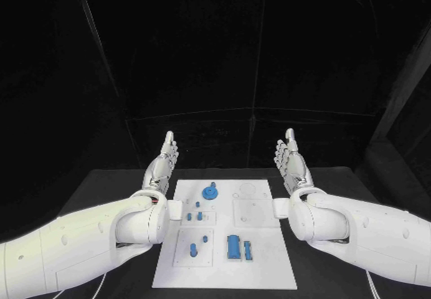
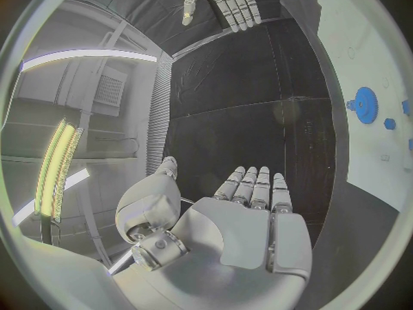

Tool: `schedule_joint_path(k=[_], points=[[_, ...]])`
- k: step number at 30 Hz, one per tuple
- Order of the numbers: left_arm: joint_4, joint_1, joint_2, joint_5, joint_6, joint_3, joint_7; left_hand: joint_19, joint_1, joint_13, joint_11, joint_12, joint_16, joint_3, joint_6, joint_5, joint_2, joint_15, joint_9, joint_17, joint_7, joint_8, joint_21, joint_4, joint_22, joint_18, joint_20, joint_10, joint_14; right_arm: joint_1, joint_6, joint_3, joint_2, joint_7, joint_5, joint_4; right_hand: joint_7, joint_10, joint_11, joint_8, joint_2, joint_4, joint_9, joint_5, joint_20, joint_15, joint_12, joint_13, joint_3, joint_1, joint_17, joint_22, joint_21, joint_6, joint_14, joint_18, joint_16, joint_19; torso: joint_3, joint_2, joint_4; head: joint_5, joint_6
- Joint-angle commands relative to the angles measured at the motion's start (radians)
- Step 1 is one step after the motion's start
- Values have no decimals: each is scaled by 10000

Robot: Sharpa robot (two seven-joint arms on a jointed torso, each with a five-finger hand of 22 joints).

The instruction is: Assemble the parts on the task board

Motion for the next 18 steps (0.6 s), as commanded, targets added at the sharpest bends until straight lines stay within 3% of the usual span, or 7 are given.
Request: schedule_joint_path(k=[1,8,9,10,11,18], points=[[20,15,-2,-197,-158,14,82,-374,-704,-14,-1,-35,-69,-55,-462,-38,0,-3,-13,-13,-6,-41,-40,2,-30,-211,-43,-453,-445,17,-134,9,-2,160,50,25,-6,-50,-1,-39,0,-5,-9,-64,3,1,-37,-9,38,-206,-34,-9,-33,-37,-35,-66,-34,-54,0,0,1,-1,-1],[20,15,-2,-197,-158,14,82,-374,-1050,-14,-1,-35,-69,-55,-685,-38,0,-3,-13,-13,-6,-41,-40,2,-30,-211,-43,-647,-653,17,-134,9,-2,160,50,25,-6,-50,-1,-39,0,-5,-9,-64,3,1,-37,-9,38,-206,-34,-9,-33,-37,-35,-66,-34,-54,0,0,1,-1,-1],[20,15,-2,-197,-158,14,82,-374,-1281,-14,-1,-35,-69,-55,-1416,-38,0,-3,-13,-13,-6,-41,-40,2,-30,-211,-43,-1366,-1383,17,-134,9,-2,160,50,25,-6,-50,-1,-39,0,-5,-9,-64,3,1,-37,-9,38,-206,-34,-9,-33,-37,-35,-66,-34,-54,0,0,1,-1,-1],[20,15,-2,-197,-158,14,82,-374,-1393,-14,-1,-35,-69,-55,-1416,-38,0,-3,-13,-13,-6,-41,-40,2,-30,-211,-43,-1366,-1383,17,-134,9,-2,160,50,25,-6,-50,-1,-39,0,-5,-9,-64,3,1,-37,-9,38,-206,-34,-9,-33,-37,-35,-66,-34,-54,0,0,1,-1,-1],[20,15,-2,-197,-158,14,82,-374,-2140,-14,-1,-35,-69,-55,-1416,-38,0,-3,-13,-13,-6,-41,-40,2,-30,-211,-43,-1366,-1383,17,-134,9,-2,160,50,25,-6,-50,-1,-39,0,-5,-9,-64,3,1,-37,-9,38,-206,-34,-9,-33,-37,-35,-66,-34,-54,0,0,1,-1,-1],[20,15,-2,-197,-158,14,82,-374,-2140,-14,-1,-35,-69,-55,-1416,-38,0,-3,-13,-13,-6,-41,-40,2,-30,-211,-43,-1366,-1383,17,-134,9,-2,160,50,25,-6,-50,-1,-39,0,-5,-9,-64,3,1,-37,-9,38,-206,-34,-9,-33,-37,-35,-66,-34,-54,0,0,1,-1,-1]])
